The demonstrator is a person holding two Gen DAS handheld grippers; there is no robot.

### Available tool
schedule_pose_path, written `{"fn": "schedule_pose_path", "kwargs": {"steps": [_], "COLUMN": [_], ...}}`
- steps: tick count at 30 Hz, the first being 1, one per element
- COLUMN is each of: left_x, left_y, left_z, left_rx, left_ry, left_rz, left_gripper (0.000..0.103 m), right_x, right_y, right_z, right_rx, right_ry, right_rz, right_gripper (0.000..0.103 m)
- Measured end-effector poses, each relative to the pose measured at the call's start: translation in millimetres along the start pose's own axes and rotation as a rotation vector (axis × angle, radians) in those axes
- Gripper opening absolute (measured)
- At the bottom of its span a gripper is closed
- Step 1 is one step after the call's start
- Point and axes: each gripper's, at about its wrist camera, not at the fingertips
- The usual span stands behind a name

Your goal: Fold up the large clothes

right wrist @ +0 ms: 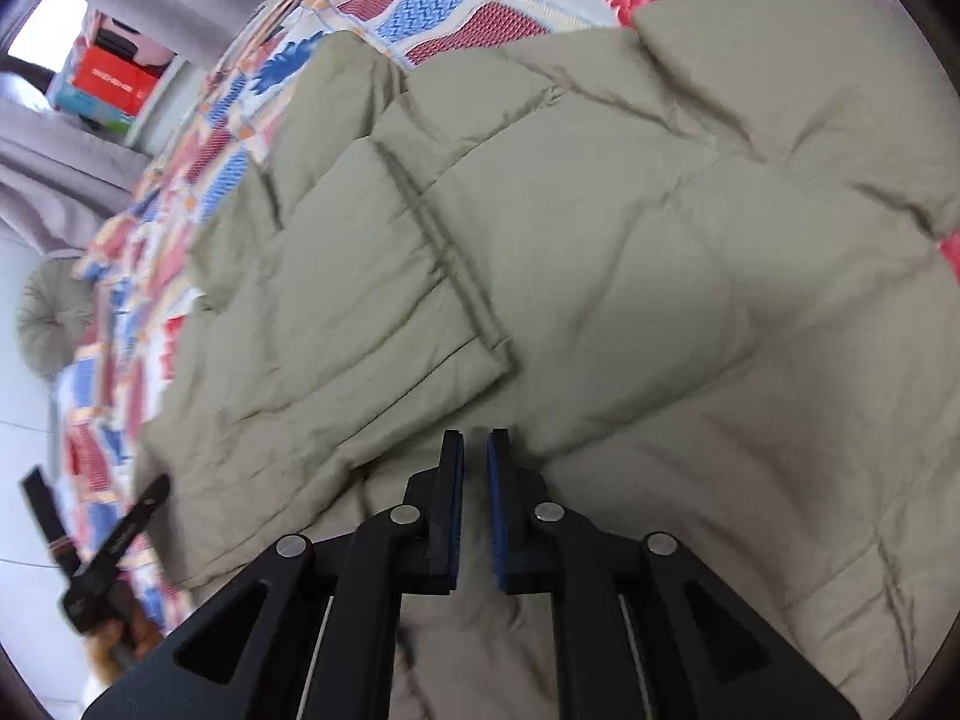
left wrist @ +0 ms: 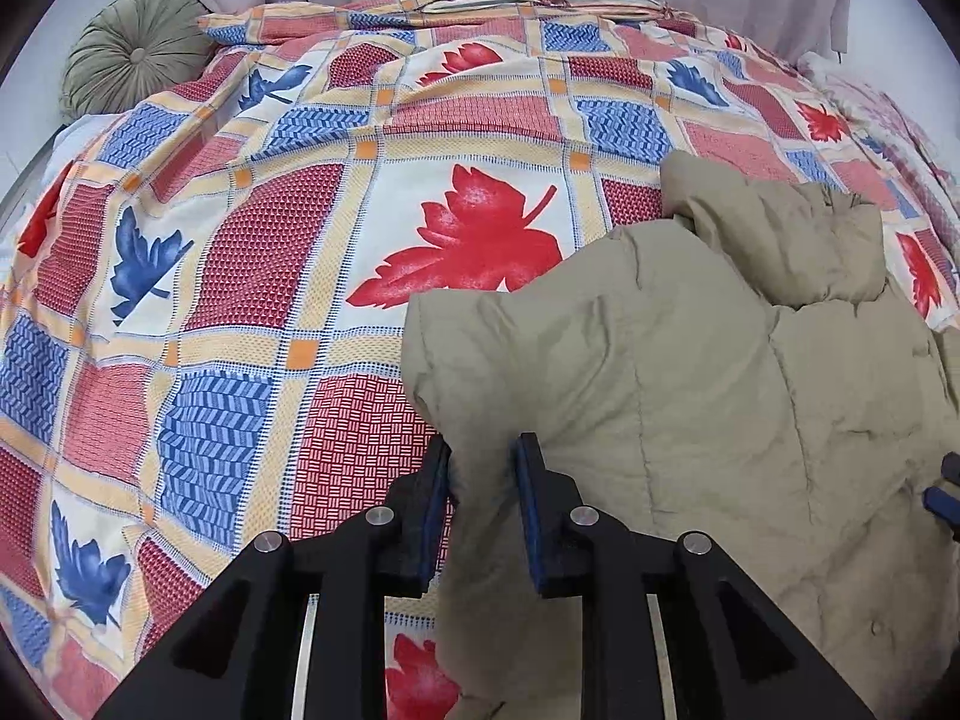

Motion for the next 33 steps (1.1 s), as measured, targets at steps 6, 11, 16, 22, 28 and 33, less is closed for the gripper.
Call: {"fn": "schedule_pose_path", "kwargs": {"steps": [6, 11, 16, 22, 28, 33], "left_x": [8, 3, -9, -4, -1, -18], "left_y": [19, 4, -12, -13, -13, -46], "left_z": [19, -16, -53, -43, -6, 26], "left_rx": [-0.081, 0.015, 0.080, 0.119, 0.108, 0.043], "left_ry": [-0.029, 0.029, 0.056, 0.062, 0.048, 0.074], "left_rz": [0.103, 0.061, 0.013, -0.011, -0.024, -0.067], "left_gripper": [0.024, 0.024, 0.024, 0.024, 0.024, 0.024], "right_x": [20, 32, 14, 14, 10, 4], "right_y": [-13, -6, -12, -9, -4, -23], "right_z": [-6, -27, -22, -19, 24, 54], "right_rx": [0.200, 0.142, 0.008, -0.032, -0.224, -0.194], "right_ry": [-0.003, 0.025, 0.004, -0.004, -0.081, -0.058], "right_rz": [-0.153, -0.179, -0.108, -0.028, 0.094, 0.086], "right_gripper": [0.081, 0.008, 0.008, 0.010, 0.019, 0.039]}}
Point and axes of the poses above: each gripper's, at about its wrist camera, not at the fingertips, and z roughly against the way its jaws point, y to its left, x to its top, and after that the axes turned 1 degree about x, right-handed
